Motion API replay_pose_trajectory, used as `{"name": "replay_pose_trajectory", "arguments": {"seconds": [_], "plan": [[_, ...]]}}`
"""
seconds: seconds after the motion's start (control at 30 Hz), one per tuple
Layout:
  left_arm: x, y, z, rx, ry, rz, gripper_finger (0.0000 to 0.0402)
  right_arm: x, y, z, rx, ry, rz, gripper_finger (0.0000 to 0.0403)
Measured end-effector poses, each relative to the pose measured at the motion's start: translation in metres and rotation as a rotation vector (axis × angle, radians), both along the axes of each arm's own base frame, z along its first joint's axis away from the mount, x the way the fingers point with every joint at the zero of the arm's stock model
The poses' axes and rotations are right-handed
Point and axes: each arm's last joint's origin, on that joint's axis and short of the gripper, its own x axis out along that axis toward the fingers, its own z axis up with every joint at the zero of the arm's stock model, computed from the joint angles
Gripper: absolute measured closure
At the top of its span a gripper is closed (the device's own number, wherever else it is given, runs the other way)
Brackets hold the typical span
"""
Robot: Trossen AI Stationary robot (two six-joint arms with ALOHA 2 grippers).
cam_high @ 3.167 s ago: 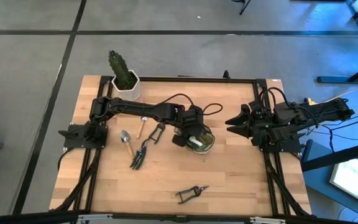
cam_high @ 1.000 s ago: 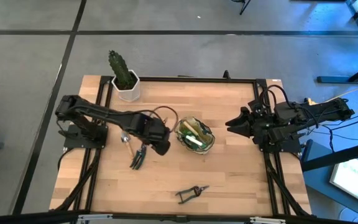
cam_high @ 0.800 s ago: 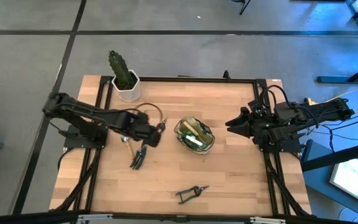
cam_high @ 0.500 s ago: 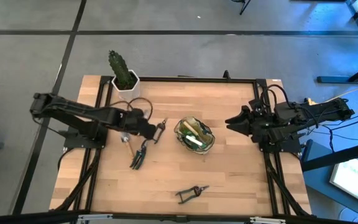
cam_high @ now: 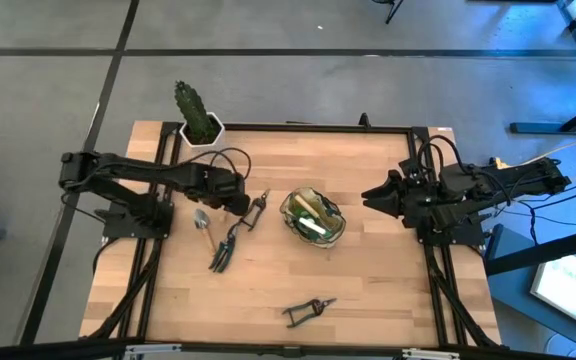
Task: Pick & Place Garden tools in Gardening bag
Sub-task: Put the top trowel into the gardening bag
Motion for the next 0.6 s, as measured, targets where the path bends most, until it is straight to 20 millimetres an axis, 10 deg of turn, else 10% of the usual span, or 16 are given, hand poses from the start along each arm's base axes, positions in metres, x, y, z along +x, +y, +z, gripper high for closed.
{"name": "replay_pose_trajectory", "arguments": {"seconds": [0.6], "plan": [[0.013, 0.019, -0.028, 0.048, 0.118, -0.068, 0.0256, 0.000, 0.000, 0.000, 0.009, 0.004, 0.001, 0.0210]]}}
